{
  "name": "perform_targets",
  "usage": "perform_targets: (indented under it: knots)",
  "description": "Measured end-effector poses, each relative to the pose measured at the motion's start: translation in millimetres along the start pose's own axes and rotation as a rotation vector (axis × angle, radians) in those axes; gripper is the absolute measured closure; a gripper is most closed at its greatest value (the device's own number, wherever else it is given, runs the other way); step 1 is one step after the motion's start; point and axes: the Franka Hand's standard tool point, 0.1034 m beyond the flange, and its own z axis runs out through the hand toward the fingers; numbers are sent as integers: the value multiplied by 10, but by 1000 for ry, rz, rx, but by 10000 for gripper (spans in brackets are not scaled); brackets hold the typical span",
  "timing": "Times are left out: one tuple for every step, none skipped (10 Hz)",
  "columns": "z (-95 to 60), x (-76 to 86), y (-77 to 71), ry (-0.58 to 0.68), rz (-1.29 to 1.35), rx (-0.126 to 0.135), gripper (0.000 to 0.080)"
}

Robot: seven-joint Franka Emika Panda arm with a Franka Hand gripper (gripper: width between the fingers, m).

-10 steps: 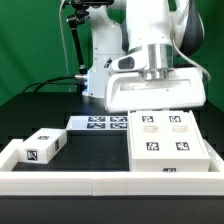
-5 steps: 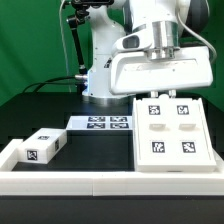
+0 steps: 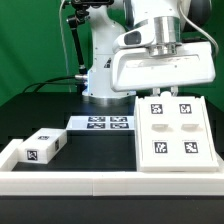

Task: Assemble cabinet

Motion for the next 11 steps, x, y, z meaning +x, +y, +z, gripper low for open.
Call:
perform_targets:
  knots:
    - [-34,5,-3,-22,3,7,798]
    - [-144,56,-19,-31,2,14,798]
    - [-248,115,-25,-25,1,16,798]
    - [-299,138,-16,-36,3,19,798]
    - [-328,173,-23,-55,4,27,798]
    - [-365,244,-50,-59,9,32,798]
    - [-352,228,-44,-58,8,31,798]
    - [-346,212,-43,-61,9,31,798]
    - [-351,217,-47,-64,10,32,798]
    - [-381,261,-72,-80,20,40,798]
    - [-415,335,-93,-91,26,47,798]
